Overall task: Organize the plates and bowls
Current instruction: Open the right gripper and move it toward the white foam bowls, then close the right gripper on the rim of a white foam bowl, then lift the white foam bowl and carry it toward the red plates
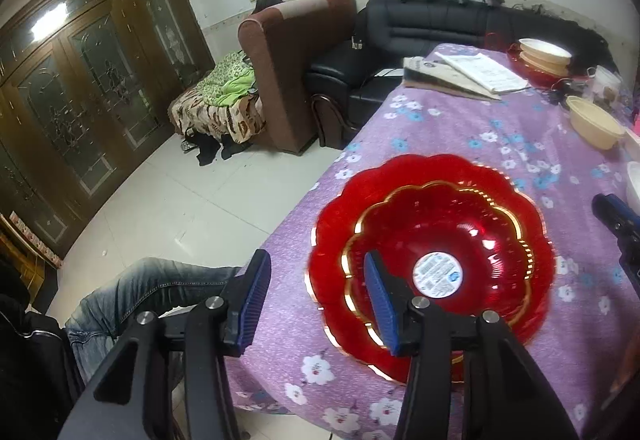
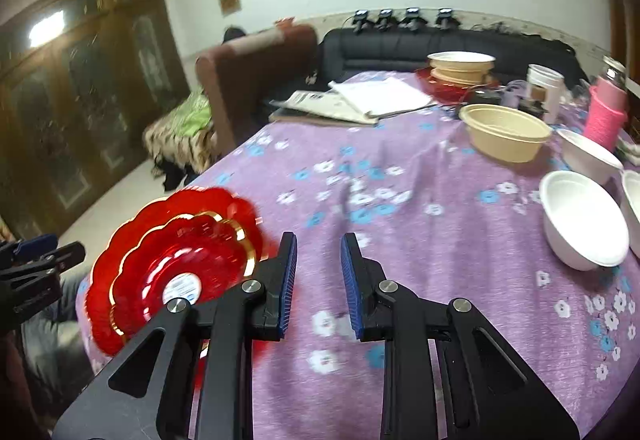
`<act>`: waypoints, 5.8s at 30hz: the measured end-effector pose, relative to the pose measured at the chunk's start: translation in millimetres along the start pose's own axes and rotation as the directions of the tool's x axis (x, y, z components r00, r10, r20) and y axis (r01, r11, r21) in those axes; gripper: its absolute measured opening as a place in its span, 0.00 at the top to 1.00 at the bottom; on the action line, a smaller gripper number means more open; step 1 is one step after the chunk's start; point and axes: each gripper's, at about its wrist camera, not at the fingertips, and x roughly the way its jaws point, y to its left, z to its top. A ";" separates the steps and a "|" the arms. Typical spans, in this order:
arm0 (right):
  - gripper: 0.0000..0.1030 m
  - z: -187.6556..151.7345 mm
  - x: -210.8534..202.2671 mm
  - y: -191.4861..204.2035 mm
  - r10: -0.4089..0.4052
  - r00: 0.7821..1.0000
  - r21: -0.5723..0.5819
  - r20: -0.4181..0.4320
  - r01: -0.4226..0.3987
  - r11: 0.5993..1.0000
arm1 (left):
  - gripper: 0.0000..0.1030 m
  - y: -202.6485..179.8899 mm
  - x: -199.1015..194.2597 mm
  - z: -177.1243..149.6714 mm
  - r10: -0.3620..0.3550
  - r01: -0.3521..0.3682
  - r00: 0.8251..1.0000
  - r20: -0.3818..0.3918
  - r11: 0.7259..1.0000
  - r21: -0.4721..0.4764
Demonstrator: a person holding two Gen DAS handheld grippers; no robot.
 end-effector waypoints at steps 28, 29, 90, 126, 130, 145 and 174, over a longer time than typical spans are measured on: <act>0.50 -10.4 -98.4 -277.9 -0.104 0.988 0.512 0.116 0.031 0.859 | 0.33 -285.2 -6.9 87.3 -0.420 0.426 0.905 -0.075 0.889 0.167; 0.50 -12.3 -97.8 -286.5 -0.087 0.990 0.544 0.114 0.011 0.839 | 0.33 -294.1 -1.8 87.9 -0.411 0.421 0.907 -0.090 0.892 0.167; 0.51 -2.6 -26.6 -300.8 -0.201 0.968 0.595 -0.149 0.250 0.764 | 0.23 -353.2 49.7 65.0 -0.556 0.586 0.809 -0.192 0.788 0.187; 0.89 -3.1 -22.0 -263.5 -0.133 0.982 0.528 -0.134 0.184 0.829 | 0.88 -325.4 22.7 55.8 -0.592 0.614 0.789 -0.164 0.763 0.201; 0.89 -5.2 -27.9 -239.0 -0.141 0.982 0.492 -0.122 0.184 0.851 | 0.87 -304.4 20.6 45.6 -0.584 0.606 0.795 -0.161 0.776 0.176; 0.88 -13.6 -55.5 -165.1 -0.096 0.994 0.423 -0.060 0.112 0.899 | 0.87 -227.0 -17.2 20.6 -0.527 0.529 0.848 -0.060 0.833 0.163; 0.88 14.9 -22.0 26.7 0.112 0.991 0.125 -0.076 -0.102 0.987 | 0.87 -38.9 -10.2 12.9 -0.306 0.311 0.950 0.064 0.944 -0.106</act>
